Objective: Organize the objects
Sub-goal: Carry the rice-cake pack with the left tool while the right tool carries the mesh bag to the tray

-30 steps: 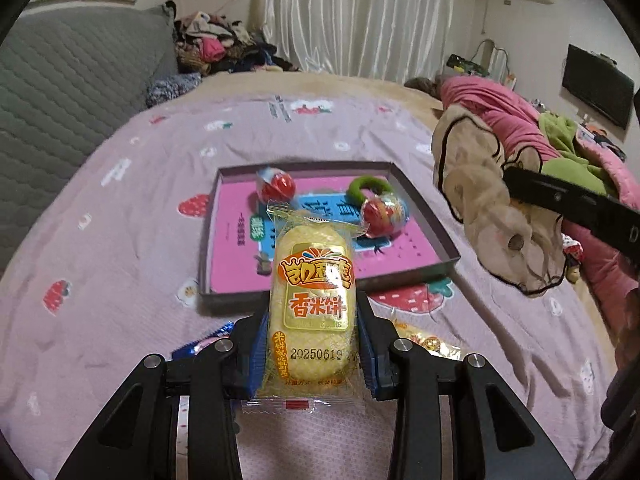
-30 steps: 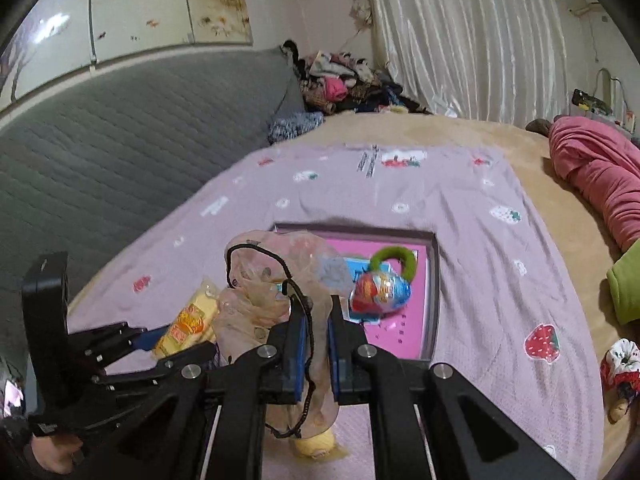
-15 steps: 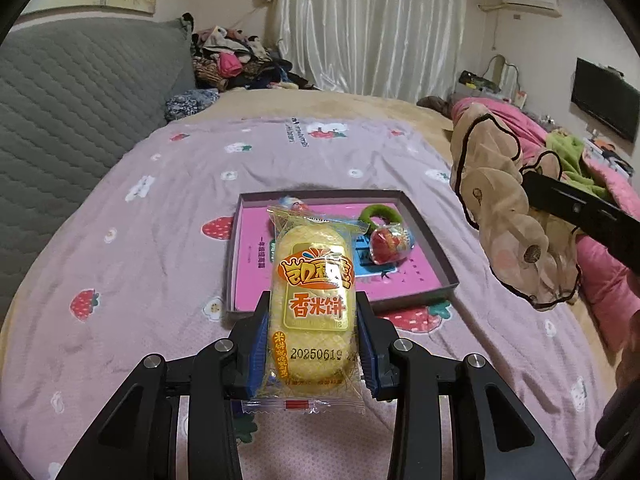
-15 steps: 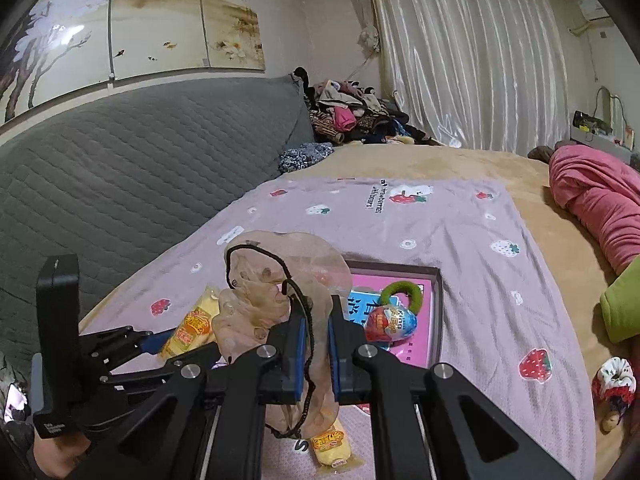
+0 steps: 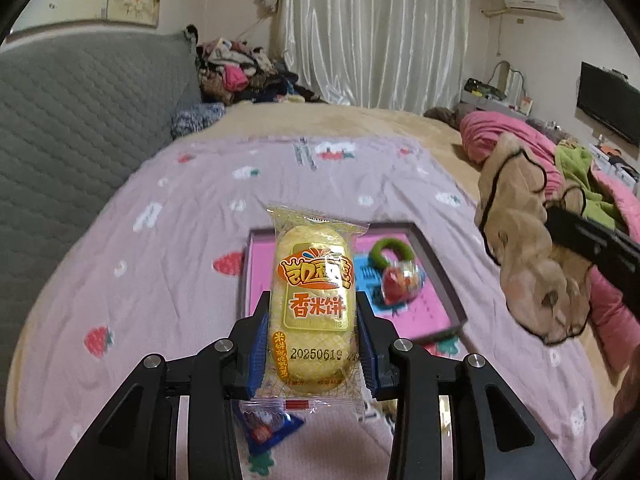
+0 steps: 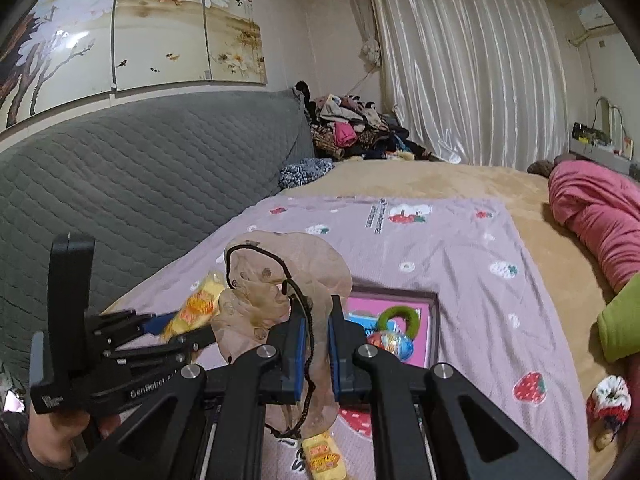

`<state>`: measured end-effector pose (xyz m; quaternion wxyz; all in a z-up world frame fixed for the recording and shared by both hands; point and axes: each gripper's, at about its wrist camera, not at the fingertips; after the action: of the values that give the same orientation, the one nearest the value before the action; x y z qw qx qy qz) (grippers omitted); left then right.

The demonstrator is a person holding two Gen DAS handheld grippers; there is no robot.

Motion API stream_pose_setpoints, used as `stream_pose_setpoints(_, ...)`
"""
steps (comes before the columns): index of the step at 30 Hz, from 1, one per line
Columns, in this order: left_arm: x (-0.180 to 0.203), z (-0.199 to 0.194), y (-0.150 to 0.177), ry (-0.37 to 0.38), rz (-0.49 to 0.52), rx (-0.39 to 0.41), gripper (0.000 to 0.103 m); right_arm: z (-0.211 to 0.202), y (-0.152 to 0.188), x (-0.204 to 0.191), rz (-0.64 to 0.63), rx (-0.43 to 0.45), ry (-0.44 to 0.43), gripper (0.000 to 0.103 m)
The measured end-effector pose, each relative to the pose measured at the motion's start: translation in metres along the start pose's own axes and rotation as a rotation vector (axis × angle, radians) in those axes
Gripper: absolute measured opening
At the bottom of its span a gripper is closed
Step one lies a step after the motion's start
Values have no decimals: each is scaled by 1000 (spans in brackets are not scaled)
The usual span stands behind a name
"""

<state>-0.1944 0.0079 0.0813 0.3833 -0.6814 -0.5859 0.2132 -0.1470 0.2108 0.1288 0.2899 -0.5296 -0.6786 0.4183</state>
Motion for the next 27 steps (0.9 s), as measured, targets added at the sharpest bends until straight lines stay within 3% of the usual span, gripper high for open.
stream_pose_setpoints(6,-6,3,-19,15,-23,46,39,-2,-14,5,6,50,1,10)
stream_pose_setpoints(15,-16,39,-24,40,-11,37,39,7,-20,9,7,118,31,11)
stream_pose_setpoints(27,-35,92,-14,-11,-5,-18,39,66,-2,14,31,70,29,11)
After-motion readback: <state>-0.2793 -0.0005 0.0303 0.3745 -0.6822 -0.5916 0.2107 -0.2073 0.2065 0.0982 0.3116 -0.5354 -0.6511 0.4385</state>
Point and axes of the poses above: each gripper's, at about its wrist camera, not at the fingertips, and z roughly the way its jaws point, x to its right, y to its underside, and after that the axes turned 10 degrees about y, right-handed
